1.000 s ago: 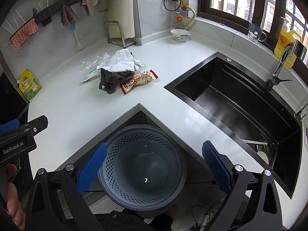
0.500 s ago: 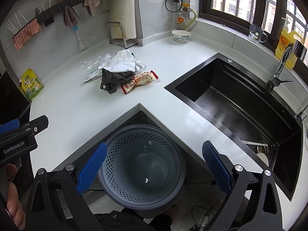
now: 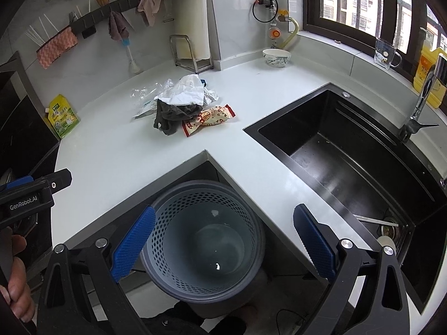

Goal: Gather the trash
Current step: 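Reach the right tool to the snack wrapper while the left tool approaches the dark cloth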

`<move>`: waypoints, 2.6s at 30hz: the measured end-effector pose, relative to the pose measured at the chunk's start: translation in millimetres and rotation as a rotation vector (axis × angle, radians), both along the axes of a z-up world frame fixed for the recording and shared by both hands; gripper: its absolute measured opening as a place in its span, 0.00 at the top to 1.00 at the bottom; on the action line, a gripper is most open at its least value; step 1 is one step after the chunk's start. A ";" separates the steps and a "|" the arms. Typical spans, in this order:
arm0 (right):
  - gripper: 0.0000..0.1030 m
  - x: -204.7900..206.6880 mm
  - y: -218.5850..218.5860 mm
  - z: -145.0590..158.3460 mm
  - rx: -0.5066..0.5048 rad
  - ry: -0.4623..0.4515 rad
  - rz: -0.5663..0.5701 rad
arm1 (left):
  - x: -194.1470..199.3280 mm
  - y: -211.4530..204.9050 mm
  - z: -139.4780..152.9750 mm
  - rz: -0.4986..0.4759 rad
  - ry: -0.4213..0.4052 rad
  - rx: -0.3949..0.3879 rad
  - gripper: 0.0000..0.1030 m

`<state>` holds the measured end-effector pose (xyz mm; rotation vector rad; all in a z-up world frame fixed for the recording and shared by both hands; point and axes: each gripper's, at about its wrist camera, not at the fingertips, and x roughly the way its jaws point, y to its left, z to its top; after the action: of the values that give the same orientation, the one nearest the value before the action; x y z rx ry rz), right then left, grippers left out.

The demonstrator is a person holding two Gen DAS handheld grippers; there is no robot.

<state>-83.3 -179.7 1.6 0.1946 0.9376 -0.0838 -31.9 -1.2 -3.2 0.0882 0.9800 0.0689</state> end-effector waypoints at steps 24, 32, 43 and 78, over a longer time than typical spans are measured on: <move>0.08 159.7 -5.3 -50.1 -0.043 0.111 -0.231 | 172.7 23.3 -31.0 -0.139 -0.014 -0.026 0.06; 0.08 214.5 -4.5 -75.2 -0.056 0.129 -0.364 | 238.7 11.4 -57.6 -0.229 -0.007 -0.029 0.06; 0.08 253.3 -19.7 -101.3 0.012 0.154 -0.504 | 277.0 -1.8 -75.7 -0.327 0.024 -0.026 0.06; 0.80 258.9 -25.1 -118.2 0.158 0.133 -0.488 | 259.9 -0.2 -92.8 -0.367 0.021 -0.086 0.06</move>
<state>175.6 -204.9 -116.6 0.5678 1.0136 -0.4777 228.0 -1.5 -95.9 0.1891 0.9726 -0.3115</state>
